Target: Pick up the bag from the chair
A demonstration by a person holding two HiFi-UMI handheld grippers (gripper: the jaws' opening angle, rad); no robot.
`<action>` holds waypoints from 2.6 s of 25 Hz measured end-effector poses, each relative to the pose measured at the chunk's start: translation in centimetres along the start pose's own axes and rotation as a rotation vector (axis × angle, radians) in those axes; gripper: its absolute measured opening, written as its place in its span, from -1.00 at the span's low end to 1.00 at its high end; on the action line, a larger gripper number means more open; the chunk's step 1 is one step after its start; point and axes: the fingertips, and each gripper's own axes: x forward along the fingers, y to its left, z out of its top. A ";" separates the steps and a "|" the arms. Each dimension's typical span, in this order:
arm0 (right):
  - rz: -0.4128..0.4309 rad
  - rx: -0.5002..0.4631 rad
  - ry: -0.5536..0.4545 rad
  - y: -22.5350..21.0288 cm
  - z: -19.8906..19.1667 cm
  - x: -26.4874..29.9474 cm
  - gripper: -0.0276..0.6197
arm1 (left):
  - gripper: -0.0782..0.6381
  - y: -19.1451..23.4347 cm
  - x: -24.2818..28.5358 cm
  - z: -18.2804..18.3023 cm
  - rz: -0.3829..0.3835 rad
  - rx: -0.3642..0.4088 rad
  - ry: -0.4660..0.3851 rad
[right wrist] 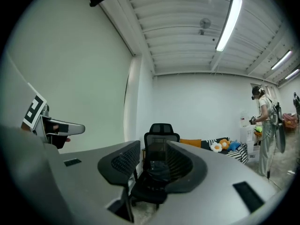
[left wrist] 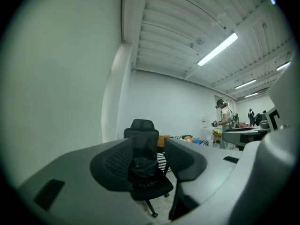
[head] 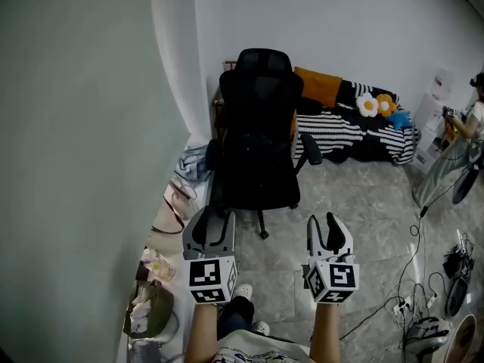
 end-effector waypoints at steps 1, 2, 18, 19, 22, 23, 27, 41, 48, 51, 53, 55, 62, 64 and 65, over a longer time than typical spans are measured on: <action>0.002 -0.002 -0.001 0.0 0.1 0.5 -0.35 | -0.15 0.2 0.5 0.1 -0.002 -0.007 -0.004; 0.007 -0.003 -0.004 0.1 0.2 1.1 -0.23 | -0.10 0.5 1.1 0.3 -0.004 -0.012 -0.007; 0.014 -0.021 -0.011 -0.4 1.3 17.7 -0.02 | -0.07 5.7 17.5 1.5 -0.065 0.011 0.000; 0.011 -0.019 -0.009 -0.4 1.2 18.6 -0.02 | -0.07 5.9 18.4 1.5 -0.073 0.016 0.003; 0.004 -0.019 -0.004 -0.3 0.7 21.1 -0.02 | -0.07 6.5 20.9 0.9 -0.094 0.020 0.015; 0.002 -0.021 0.001 -0.3 0.5 21.9 -0.02 | -0.07 6.7 21.7 0.7 -0.099 0.018 0.020; -0.004 -0.030 0.022 -1.1 -0.6 24.5 -0.02 | -0.07 7.5 24.6 -0.5 -0.104 0.009 0.045; 0.036 -0.028 0.059 -8.2 -2.8 37.9 -0.02 | -0.07 6.8 38.9 -3.3 -0.060 0.012 0.102; 0.121 -0.026 0.069 -13.3 -2.3 47.4 -0.02 | -0.07 6.4 48.3 -3.1 0.029 0.013 0.117; 0.155 -0.039 0.079 -15.4 -2.0 51.2 -0.02 | -0.07 6.1 52.0 -2.9 0.058 0.020 0.130; 0.178 -0.044 0.086 -16.4 -2.2 53.5 -0.02 | -0.07 6.0 54.2 -3.1 0.068 0.029 0.139; 0.198 -0.047 0.093 -17.2 -2.7 55.6 -0.02 | -0.07 6.0 56.3 -3.3 0.072 0.040 0.146; 0.252 -0.048 0.132 -19.1 -4.7 60.5 -0.02 | -0.07 5.7 61.2 -4.0 0.079 0.063 0.167; 0.266 -0.048 0.150 -19.0 -5.7 61.5 -0.02 | -0.07 5.9 62.2 -4.6 0.077 0.073 0.186; 0.273 -0.051 0.160 -18.9 -6.3 62.0 -0.02 | -0.07 6.1 62.6 -5.1 0.076 0.082 0.200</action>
